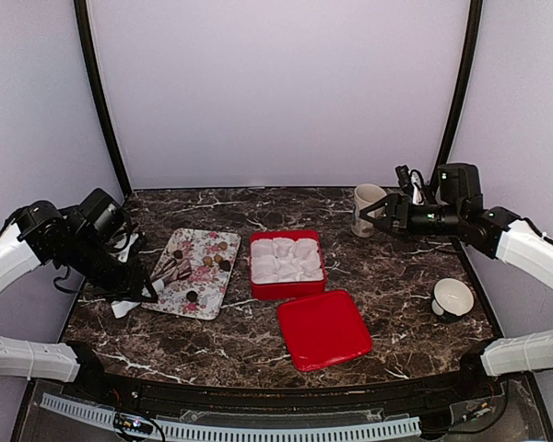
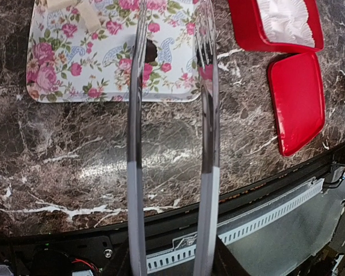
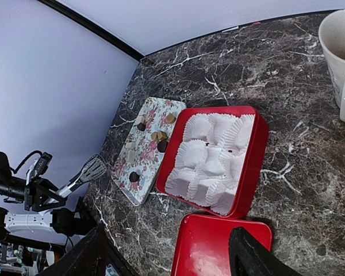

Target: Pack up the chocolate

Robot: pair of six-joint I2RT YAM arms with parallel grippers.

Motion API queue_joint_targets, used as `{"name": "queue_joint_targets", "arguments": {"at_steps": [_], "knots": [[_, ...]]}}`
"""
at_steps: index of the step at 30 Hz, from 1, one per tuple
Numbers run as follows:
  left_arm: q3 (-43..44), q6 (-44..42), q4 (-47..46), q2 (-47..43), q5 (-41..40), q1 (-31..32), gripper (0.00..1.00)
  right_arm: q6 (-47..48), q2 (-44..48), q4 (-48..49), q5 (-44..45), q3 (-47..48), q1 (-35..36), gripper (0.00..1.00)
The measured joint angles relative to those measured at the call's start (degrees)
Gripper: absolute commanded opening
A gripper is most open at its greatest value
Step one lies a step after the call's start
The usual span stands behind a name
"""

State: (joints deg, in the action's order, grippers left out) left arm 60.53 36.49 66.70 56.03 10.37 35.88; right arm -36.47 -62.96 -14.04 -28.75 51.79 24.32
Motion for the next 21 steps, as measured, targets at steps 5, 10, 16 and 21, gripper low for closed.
{"name": "queue_joint_targets", "arguments": {"at_steps": [5,10,16,21], "knots": [[-3.0,0.0,0.1,1.2,0.5,0.0,0.39,-0.5,0.6,-0.1,-0.2,-2.2,0.0,0.73],[-3.7,-0.9,-0.2,3.4,0.5,0.0,0.42,-1.2,1.1,0.1,-0.2,-2.6,0.0,0.72],[-3.9,-2.0,-1.4,6.0,0.1,0.0,0.42,-2.0,1.9,0.5,-0.2,-3.5,0.0,0.72],[-4.6,-2.8,-2.7,8.0,-0.1,0.0,0.43,-2.9,2.4,0.7,-0.2,-4.3,0.0,0.72]]}}
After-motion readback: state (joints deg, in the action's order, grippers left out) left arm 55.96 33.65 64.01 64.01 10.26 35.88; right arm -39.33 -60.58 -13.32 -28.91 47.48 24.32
